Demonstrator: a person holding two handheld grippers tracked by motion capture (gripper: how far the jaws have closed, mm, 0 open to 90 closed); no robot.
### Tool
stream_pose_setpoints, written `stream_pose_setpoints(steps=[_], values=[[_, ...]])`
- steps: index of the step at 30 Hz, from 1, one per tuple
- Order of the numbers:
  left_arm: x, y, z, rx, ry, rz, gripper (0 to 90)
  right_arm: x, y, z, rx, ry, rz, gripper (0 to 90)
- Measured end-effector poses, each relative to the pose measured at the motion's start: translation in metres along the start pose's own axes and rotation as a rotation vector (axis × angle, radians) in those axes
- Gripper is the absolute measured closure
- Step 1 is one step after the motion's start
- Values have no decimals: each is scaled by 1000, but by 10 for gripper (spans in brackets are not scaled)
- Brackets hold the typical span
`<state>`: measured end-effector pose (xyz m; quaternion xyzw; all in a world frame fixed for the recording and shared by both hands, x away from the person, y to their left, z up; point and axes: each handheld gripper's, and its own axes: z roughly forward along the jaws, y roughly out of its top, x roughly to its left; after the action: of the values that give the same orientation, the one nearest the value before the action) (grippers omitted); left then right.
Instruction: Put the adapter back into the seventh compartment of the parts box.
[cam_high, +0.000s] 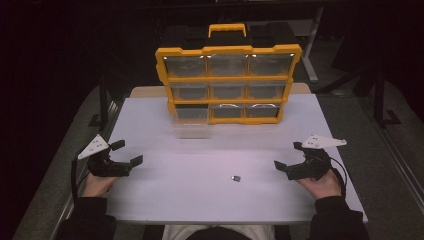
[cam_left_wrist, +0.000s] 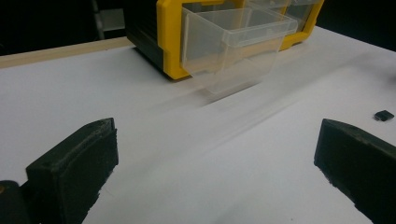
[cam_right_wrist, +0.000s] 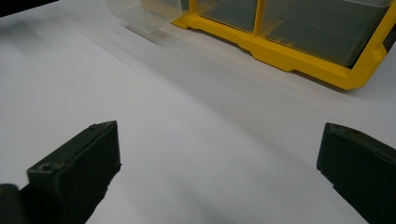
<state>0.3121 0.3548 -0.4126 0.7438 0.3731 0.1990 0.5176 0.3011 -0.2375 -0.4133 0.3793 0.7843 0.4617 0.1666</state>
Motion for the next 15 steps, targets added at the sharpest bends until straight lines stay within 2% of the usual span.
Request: stream_pose_setpoints(steps=[15], values=[[1, -1, -1, -1, 3, 4, 0, 1, 1, 0, 8, 8, -7, 0]])
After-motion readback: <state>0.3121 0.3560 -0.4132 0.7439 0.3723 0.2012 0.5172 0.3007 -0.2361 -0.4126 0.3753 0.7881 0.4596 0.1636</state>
